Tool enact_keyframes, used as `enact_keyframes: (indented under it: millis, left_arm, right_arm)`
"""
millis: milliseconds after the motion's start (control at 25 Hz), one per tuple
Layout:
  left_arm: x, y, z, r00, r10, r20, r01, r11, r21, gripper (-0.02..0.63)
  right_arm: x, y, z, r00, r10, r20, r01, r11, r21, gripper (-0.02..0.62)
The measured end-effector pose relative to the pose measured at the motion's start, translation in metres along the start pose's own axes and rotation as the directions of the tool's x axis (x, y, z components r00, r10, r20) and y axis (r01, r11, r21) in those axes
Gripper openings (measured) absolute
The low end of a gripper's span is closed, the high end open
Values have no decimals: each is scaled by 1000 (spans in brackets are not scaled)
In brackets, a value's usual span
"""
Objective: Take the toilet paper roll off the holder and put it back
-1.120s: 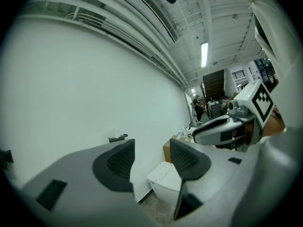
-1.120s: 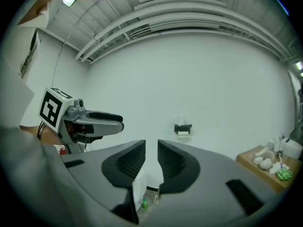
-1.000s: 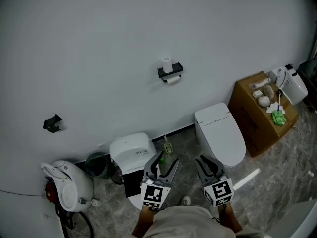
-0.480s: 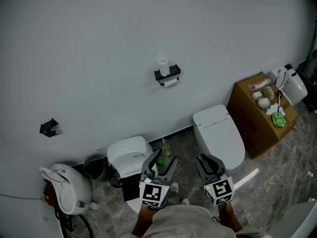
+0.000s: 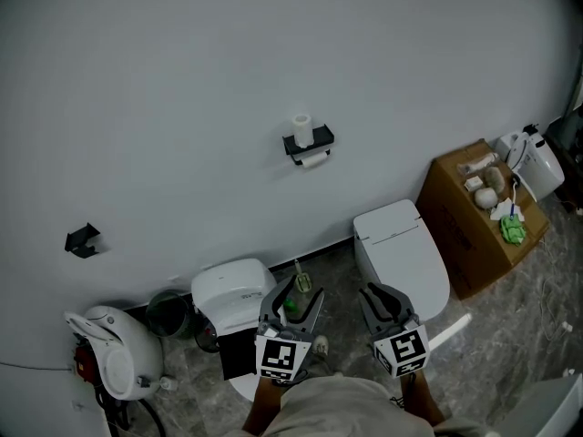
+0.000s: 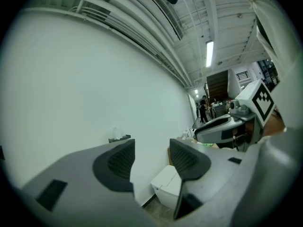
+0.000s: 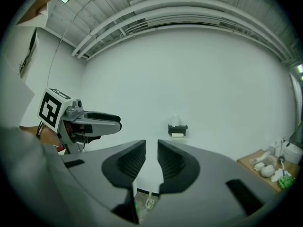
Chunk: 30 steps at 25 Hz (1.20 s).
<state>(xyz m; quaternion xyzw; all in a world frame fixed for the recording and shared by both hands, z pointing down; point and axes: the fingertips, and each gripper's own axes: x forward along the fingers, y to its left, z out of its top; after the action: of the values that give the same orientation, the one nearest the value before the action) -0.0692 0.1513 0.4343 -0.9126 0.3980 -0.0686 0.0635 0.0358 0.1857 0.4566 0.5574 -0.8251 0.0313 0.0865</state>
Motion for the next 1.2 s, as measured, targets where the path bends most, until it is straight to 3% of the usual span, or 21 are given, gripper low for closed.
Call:
enact_keyframes:
  millis: [520,1200]
  left_arm:
    - [63,58,-7,1000,-4,-6,4,1000,-10,238]
    - [137,131,-23,998,-64,12,64,997,-45,237]
  right_arm:
    - [77,-33,11,1000,-9,-14,9,1000,4,74]
    - [167,-61,22,995,-75,-59,74,997,-12,74]
